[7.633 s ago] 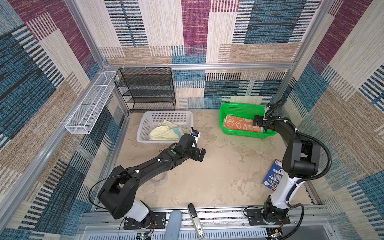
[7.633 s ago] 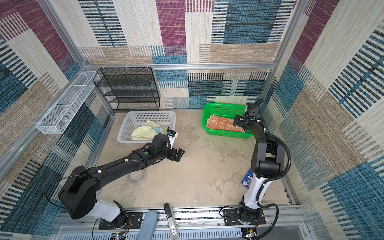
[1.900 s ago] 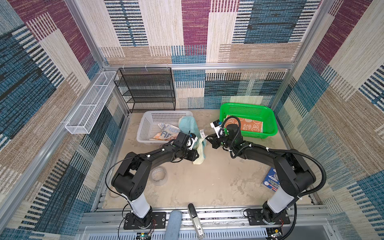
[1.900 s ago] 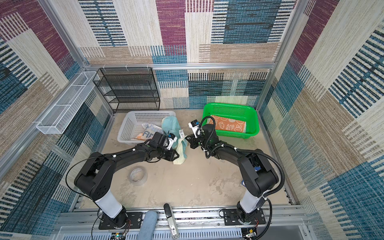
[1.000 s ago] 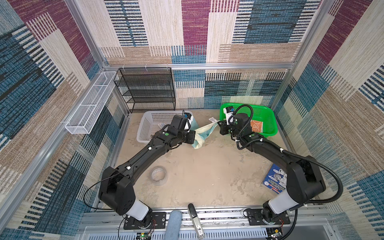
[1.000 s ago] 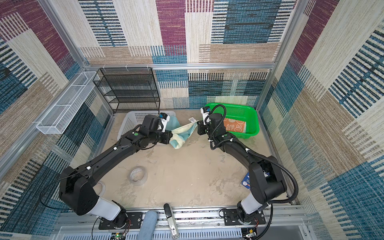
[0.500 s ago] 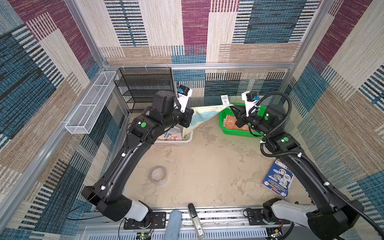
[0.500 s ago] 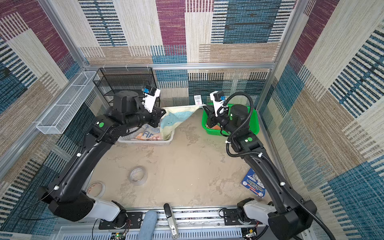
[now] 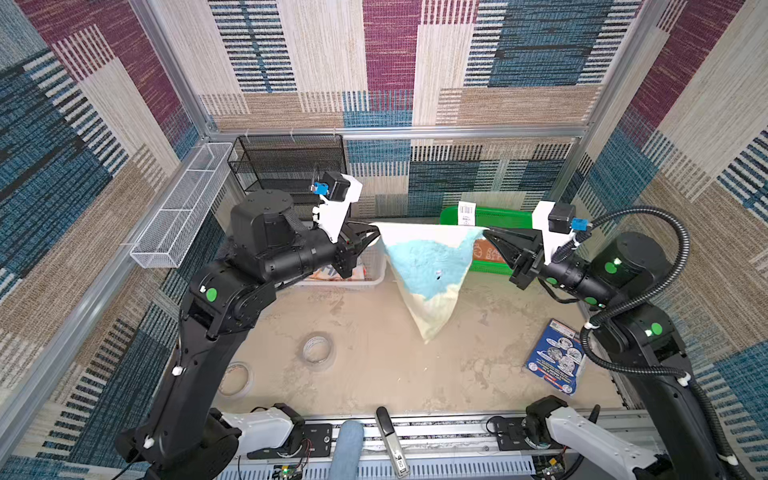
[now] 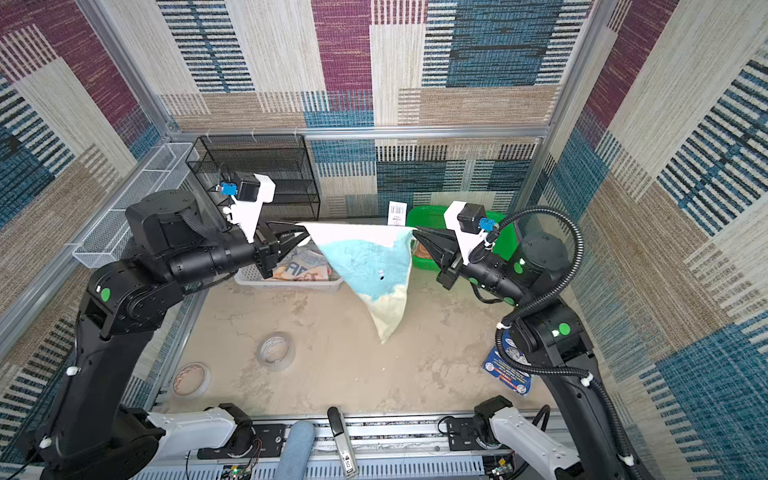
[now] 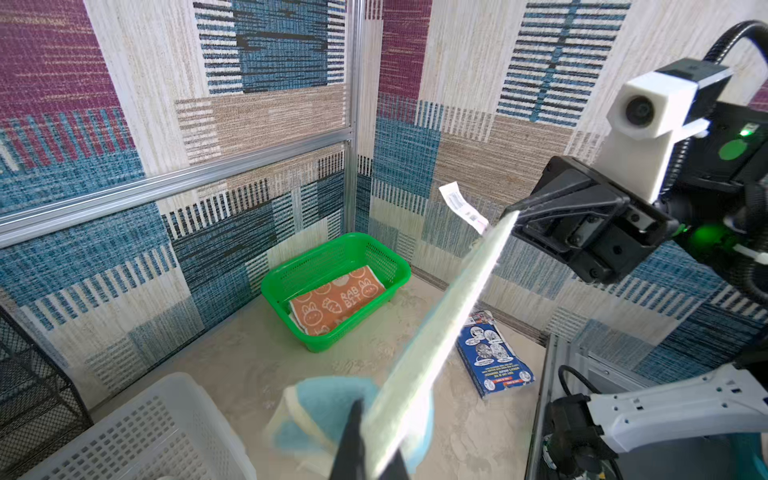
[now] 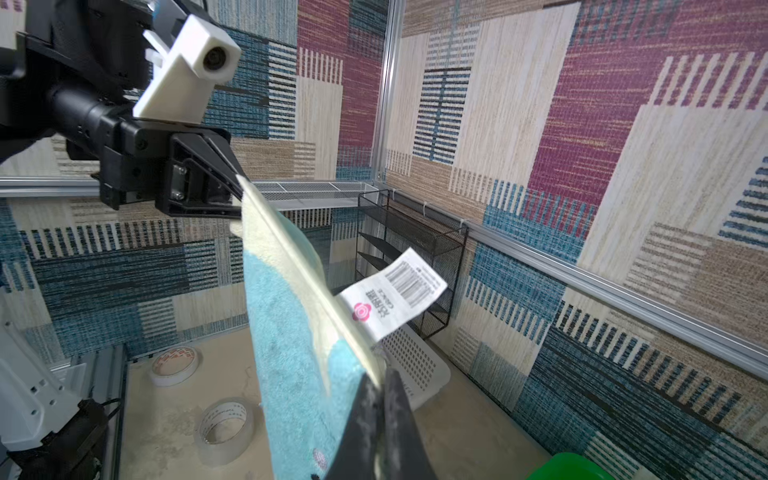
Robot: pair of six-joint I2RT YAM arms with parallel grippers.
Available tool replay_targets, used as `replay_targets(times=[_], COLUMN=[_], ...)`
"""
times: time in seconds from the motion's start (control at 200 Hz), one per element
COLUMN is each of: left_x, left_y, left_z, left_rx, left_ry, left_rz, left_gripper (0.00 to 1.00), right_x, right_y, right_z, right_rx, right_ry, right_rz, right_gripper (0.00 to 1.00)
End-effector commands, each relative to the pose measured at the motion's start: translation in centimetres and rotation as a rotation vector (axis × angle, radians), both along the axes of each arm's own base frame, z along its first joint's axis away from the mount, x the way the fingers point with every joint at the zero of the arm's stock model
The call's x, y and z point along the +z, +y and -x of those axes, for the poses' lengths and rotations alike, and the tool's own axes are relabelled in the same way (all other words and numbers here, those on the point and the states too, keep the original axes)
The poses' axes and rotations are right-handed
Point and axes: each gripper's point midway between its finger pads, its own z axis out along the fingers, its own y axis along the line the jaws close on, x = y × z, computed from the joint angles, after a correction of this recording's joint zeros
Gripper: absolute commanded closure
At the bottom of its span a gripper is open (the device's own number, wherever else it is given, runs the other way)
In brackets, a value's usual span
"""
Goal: Fold and stack the towels
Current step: 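Raise the towel with both grippers, spreading it between them, then lay the spread towel flat on the table with both grippers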
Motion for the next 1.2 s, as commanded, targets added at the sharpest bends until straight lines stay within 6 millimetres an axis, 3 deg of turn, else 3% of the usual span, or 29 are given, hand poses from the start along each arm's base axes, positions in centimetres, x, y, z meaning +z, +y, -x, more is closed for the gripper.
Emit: replay_targets(times=[0.0, 0.095, 0.225, 0.476, 0.676, 0.961, 1.192], left_x=[0.8, -0.3, -3.1, -10.8, -17.0, -23.7, -28.3], left_y=[3.0, 2.7, 1.9, -1.5, -5.0, -6.7, -5.8], left_z=[-1.5, -2.9, -6.4, -15.5, -21.0, -24.9, -26.6], left_rx=[0.184, 0.216, 0.28, 0.376, 0.361, 0.383, 0.434], left_ry=[-0.044, -0.027, 0.024, 0.114, 0.208, 0.279, 0.291], left_rz=[-0.015, -0.043, -0.101, -0.281, -0.366, -0.464, -0.594], left_gripper=[1.0, 1.0, 1.0, 1.0, 1.0, 1.0, 1.0], right_x=[0.3, -0.7, -3.8, -12.1, -17.4, -22.2, -27.2], right_y=[-3.5, -4.7, -6.7, -9.9, -11.4, -9.5, -6.3], right_z=[-1.9, -3.0, -5.6, -9.8, -12.3, -14.1, -13.4], right_rx=[-0.237, -0.327, -0.486, -0.755, -0.886, -0.81, -0.636], right_ry=[0.04, 0.07, 0.152, 0.308, 0.399, 0.488, 0.631], right_rz=[-0.056, -0.066, -0.054, 0.024, 0.098, 0.14, 0.128], right_gripper=[1.0, 1.0, 1.0, 1.0, 1.0, 1.0, 1.0])
